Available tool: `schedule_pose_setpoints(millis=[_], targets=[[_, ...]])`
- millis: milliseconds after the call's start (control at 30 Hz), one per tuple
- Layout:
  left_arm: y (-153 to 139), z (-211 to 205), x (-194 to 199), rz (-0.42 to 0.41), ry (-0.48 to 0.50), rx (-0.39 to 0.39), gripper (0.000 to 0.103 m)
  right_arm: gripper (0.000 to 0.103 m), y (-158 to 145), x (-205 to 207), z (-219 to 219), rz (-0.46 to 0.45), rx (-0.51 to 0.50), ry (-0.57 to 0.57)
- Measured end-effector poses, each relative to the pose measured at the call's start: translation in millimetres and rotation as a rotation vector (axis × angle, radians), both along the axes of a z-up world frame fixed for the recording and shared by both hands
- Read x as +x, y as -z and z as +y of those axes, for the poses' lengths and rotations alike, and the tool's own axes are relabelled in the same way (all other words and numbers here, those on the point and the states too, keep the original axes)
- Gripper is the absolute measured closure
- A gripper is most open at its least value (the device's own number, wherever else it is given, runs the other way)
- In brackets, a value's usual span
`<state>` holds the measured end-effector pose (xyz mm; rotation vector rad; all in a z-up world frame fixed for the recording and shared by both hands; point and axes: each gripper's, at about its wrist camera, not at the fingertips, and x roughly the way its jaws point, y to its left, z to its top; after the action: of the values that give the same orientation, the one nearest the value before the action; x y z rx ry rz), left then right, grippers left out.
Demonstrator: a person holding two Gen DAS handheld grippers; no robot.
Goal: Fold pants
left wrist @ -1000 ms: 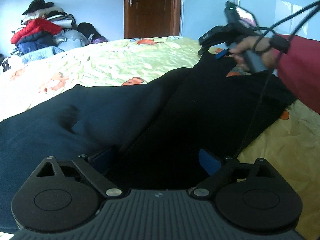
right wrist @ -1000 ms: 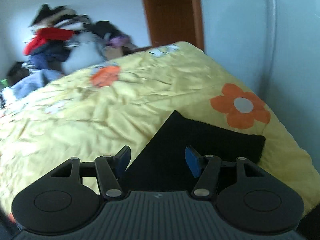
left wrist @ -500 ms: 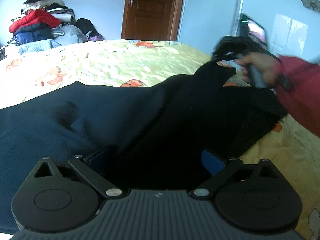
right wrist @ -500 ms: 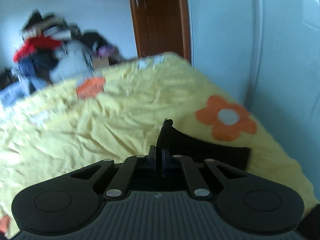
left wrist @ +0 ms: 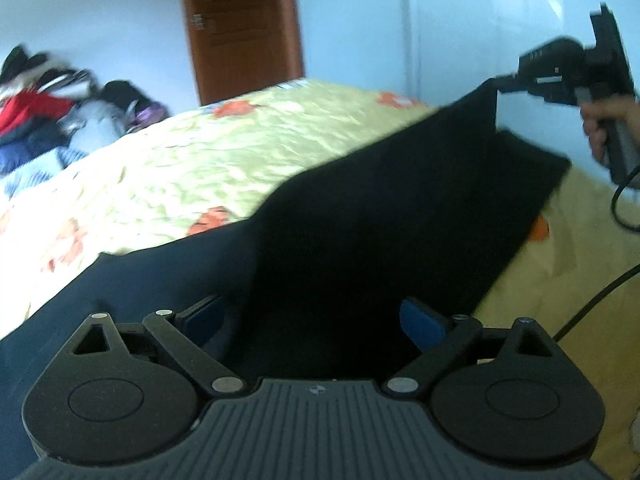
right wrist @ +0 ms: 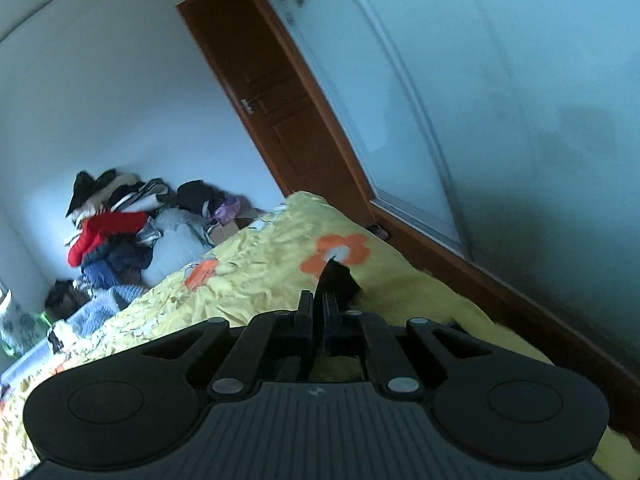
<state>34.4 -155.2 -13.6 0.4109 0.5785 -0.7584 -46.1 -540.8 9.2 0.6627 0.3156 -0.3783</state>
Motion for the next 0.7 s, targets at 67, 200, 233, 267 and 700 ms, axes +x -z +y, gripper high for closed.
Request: schedule_pose_setpoints(millis=[67,200,233,267,700], targets=[[6.7,-8.3,-4.4,-0.001,0.030,0.025,0.010,0.098,14.4,-6.4,-7.6,0.019,0.039,0.015],[15.8,-13.4,-14.4,-0.042,0.050,0.045,0.009,0.098,49.4,0.0,-20.6,0.068,0.166,-0.001],[15.7,-13.7,-15.8,-0.045,0.046,0.045,0.009,0.098,56.6,2.6,-23.5,0.072,0.201,-0.008],[16.0,-13.7,-15.5,-0.042,0.041,0.043,0.008,0.095,63.8,5.2,-26.1,0.069,0.249,-0.015],[11.9,-8.9,-8.9,0.042,-0.016,-0.011,0.008,0.050,77.1,33.0,-21.2,-0.064,0.370,-0.032]])
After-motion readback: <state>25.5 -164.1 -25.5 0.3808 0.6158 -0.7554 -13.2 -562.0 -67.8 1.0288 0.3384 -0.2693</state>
